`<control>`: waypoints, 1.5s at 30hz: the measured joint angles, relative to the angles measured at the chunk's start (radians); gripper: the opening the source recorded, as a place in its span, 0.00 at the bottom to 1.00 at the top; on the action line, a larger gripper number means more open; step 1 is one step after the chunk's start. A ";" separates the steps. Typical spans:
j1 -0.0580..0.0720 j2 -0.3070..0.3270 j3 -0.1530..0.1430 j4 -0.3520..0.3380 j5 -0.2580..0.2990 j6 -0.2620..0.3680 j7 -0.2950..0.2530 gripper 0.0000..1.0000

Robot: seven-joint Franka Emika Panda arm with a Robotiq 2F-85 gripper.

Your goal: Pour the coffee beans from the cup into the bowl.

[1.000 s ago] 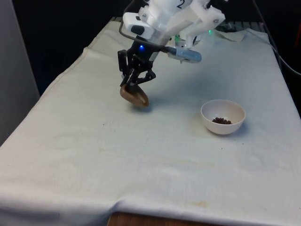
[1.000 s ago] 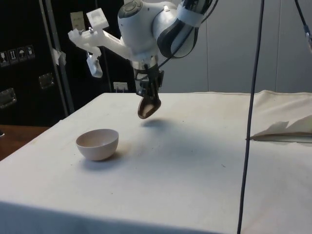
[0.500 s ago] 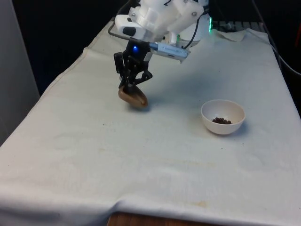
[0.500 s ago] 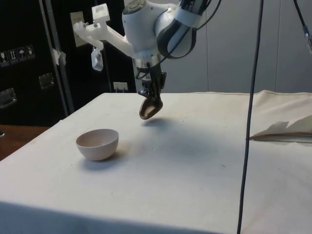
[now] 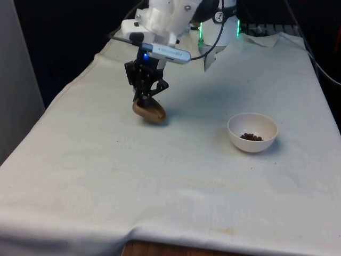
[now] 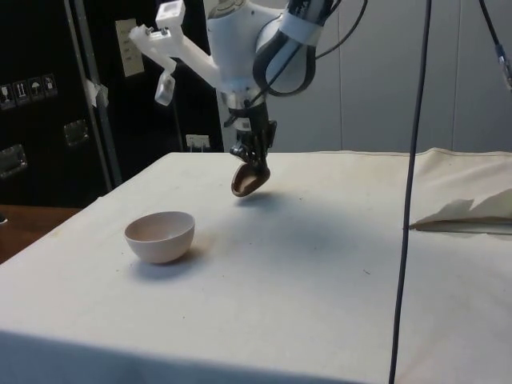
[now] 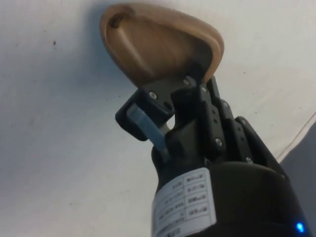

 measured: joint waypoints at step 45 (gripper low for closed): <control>-0.001 0.038 -0.052 -0.018 0.619 0.041 -0.569 0.00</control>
